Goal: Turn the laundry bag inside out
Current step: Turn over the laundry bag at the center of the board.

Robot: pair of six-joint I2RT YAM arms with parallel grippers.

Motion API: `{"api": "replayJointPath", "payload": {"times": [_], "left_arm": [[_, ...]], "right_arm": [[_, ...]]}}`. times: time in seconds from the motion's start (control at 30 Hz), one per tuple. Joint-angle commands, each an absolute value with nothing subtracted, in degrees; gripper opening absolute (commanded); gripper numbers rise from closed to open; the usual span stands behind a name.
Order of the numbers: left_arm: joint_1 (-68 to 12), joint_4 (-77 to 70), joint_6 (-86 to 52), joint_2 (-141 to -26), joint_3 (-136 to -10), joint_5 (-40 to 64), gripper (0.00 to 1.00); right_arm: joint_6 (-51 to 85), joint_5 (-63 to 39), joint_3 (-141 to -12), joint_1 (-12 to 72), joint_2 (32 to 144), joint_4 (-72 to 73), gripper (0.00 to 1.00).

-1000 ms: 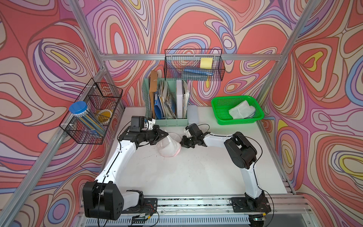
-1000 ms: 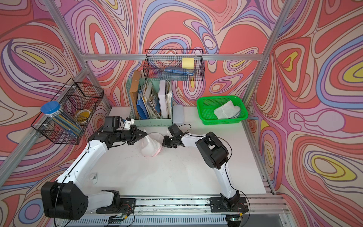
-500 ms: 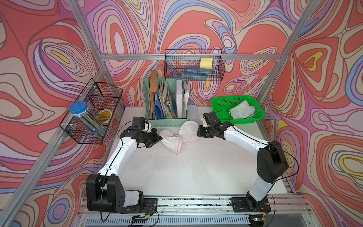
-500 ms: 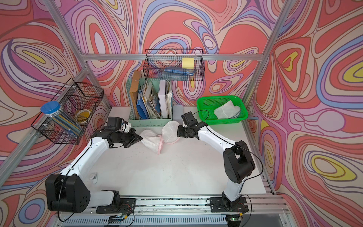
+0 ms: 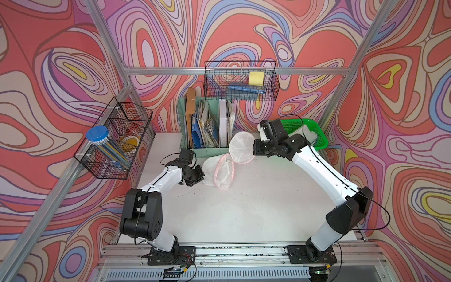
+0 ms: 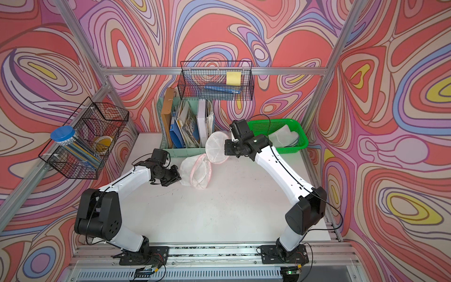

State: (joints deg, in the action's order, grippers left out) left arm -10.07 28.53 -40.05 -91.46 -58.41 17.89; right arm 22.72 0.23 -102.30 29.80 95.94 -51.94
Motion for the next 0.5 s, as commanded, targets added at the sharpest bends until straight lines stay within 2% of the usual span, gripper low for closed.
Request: {"api": "replayJointPath", "payload": {"times": [0.0,0.33,0.47], "left_arm": [[-11.28,25.95,-40.47,-93.96,-56.31,13.25,0.0],[-9.49,26.15,-43.07,-94.65,-54.61,11.79,0.0],[-10.44,29.24,-42.94,-97.89,-57.22,9.67,0.0]], "right_arm": [[21.1,1.39,-106.34,28.87,98.02,-57.04,0.0],[20.93,3.82,-98.47,22.68,96.7,-59.55,0.0],[20.44,-1.06,-99.16,22.82,96.16,-58.19,0.0]]}}
